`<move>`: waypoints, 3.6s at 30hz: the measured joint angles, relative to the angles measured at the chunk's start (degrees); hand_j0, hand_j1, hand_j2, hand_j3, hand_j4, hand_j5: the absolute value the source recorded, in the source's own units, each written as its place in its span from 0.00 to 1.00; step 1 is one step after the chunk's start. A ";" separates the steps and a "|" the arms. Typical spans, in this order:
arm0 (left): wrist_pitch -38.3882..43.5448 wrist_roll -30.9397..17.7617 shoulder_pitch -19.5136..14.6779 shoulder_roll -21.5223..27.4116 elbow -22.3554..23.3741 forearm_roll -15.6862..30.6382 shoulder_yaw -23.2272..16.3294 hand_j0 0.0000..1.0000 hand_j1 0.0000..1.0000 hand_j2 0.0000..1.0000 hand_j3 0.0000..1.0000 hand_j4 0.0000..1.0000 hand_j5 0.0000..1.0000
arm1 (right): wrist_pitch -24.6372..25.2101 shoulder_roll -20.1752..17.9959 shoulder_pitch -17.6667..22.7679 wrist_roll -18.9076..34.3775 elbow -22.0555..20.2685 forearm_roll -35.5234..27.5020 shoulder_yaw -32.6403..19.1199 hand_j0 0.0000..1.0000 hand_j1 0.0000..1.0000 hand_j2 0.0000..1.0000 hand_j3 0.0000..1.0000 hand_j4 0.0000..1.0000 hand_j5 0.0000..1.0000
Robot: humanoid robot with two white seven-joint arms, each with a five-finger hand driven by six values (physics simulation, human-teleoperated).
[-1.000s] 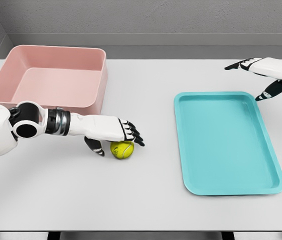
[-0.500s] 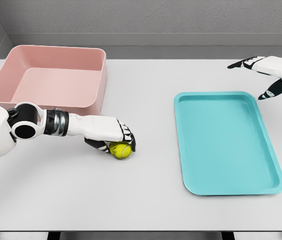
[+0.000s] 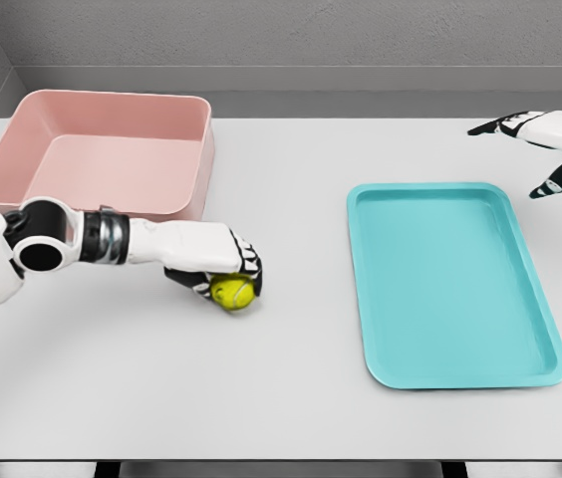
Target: Put the tennis from the blue tray into the pink basket with both arms
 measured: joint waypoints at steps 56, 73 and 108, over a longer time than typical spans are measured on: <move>-0.02 -0.06 -6.42 7.70 -3.97 7.48 5.18 0.49 0.49 0.49 0.49 0.49 0.49 | 0.00 -1.41 -0.09 -0.04 -0.61 -0.01 0.00 1.00 1.00 1.00 1.00 1.00 1.00; -0.02 -0.06 -8.09 8.27 -1.31 8.01 5.24 0.49 0.49 0.49 0.49 0.49 0.49 | 0.00 -1.41 -0.18 -0.03 -0.65 -0.01 0.00 1.00 1.00 1.00 1.00 1.00 1.00; -0.02 -0.06 -11.07 6.56 13.33 8.31 5.22 0.50 0.50 0.50 0.50 0.50 0.50 | 0.00 -1.77 -0.18 -0.03 -0.65 -0.01 0.00 1.00 1.00 1.00 1.00 1.00 1.00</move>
